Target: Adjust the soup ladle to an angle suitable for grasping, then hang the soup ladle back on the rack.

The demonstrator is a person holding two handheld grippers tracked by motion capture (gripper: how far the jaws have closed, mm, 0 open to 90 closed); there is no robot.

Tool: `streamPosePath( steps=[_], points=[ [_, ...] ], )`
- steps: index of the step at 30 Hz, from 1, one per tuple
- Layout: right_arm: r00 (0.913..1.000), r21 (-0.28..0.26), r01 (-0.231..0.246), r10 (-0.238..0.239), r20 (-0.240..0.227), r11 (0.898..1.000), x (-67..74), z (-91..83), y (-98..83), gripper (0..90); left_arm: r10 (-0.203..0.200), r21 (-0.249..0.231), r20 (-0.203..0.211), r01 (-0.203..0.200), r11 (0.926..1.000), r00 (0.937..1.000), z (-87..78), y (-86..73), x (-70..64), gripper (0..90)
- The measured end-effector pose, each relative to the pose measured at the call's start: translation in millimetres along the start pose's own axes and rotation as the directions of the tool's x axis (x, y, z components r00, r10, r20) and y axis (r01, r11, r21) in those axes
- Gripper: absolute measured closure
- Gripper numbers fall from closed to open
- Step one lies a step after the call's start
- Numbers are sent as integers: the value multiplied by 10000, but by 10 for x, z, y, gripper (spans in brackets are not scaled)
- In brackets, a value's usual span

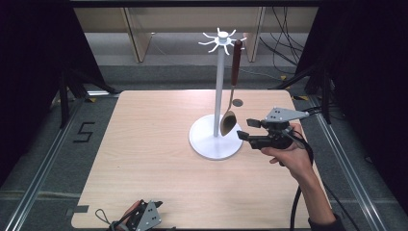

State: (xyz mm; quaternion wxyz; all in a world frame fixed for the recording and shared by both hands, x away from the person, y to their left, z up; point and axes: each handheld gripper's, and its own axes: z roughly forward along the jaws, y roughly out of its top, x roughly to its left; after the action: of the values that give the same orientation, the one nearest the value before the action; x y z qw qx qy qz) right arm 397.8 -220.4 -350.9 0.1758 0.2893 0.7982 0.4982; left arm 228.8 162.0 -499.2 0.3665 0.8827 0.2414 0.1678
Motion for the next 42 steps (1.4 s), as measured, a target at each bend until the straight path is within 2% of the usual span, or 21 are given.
streamPosePath(
  steps=[2,3,5,9,13,15,17,18,19,20,21,22,23,24,27,28,32,33,36,40,42],
  points=[
    [9999,219,87,-86,-61,9997,8,20,-43,420,74,79,-72,-73,9999,9999,-1,0,3,150],
    [9998,567,-49,59,-171,9984,26,30,-93,418,91,85,-57,-90,9999,9999,-5,0,6,150],
    [9999,634,-8,17,-144,9980,17,39,-114,417,-120,-23,119,121,9999,9999,3,-2,0,150],
    [9998,968,-102,118,-157,9952,40,118,-232,413,91,-112,39,-90,9999,10000,11,9,-2,151],
    [9994,1240,-220,252,-248,9920,67,143,-302,410,40,-26,149,-40,10000,9999,-9,0,0,150],
    [9990,1353,-274,320,-323,9904,60,157,-360,408,-10,-106,19,10,9999,10000,-9,-14,0,151],
    [9976,1406,-449,517,-456,9891,75,157,-374,407,121,152,-21,-121,9998,9999,-31,-13,15,151],
    [9981,1389,-355,420,-442,9897,62,159,-386,407,-198,-115,11,198,9997,9998,-17,-26,-8,150],
    [9981,1455,-243,323,-529,9891,52,164,-396,406,-169,-88,-1,169,9998,9999,-18,-29,-9,150],
    [9979,1460,-412,482,-444,9884,57,167,-414,405,-160,-76,-13,160,9998,9999,-19,-28,-10,150],
    [9980,1463,-240,322,-539,9890,45,176,-428,405,-148,-27,-62,148,9999,9999,-23,-21,-9,150],
    [9968,1571,-560,642,-477,9860,70,175,-464,404,-62,-17,-69,62,10000,10000,-24,-19,0,151],
    [9968,1571,-560,642,-477,9860,70,175,-464,404,115,4,-157,-114,9999,9998,-29,-13,8,151],
    [9971,1657,-352,458,-609,9856,51,175,-472,403,20,-50,-101,-20,10000,9999,-19,-18,0,151],
    [9974,1616,-397,488,-529,9861,50,164,-501,402,0,-76,-120,-1,10000,9999,-34,-35,-2,151],
    [9957,1681,-655,754,-530,9836,78,161,-513,403,50,-26,-141,-50,10000,9999,-43,-36,-1,151],
    [9979,1802,-83,197,-614,9836,74,174,-565,401,-94,-247,-64,92,9997,9999,-39,-52,-20,151],
    [9978,1834,-327,426,-503,9825,90,169,-578,401,-92,-240,-70,90,9997,9999,-38,-51,-18,151],
    [9970,1929,-492,598,-495,9800,116,162,-611,400,-18,-189,-129,16,9998,9999,-38,-51,-14,151],
    [9980,2034,-188,305,-546,9789,130,163,-651,399,199,47,-170,-198,9998,9997,-56,-46,-3,151],
    [9974,2054,-279,410,-597,9783,145,167,-657,399,185,2,-183,-185,9998,9997,-55,-49,-4,151]
  ],
)
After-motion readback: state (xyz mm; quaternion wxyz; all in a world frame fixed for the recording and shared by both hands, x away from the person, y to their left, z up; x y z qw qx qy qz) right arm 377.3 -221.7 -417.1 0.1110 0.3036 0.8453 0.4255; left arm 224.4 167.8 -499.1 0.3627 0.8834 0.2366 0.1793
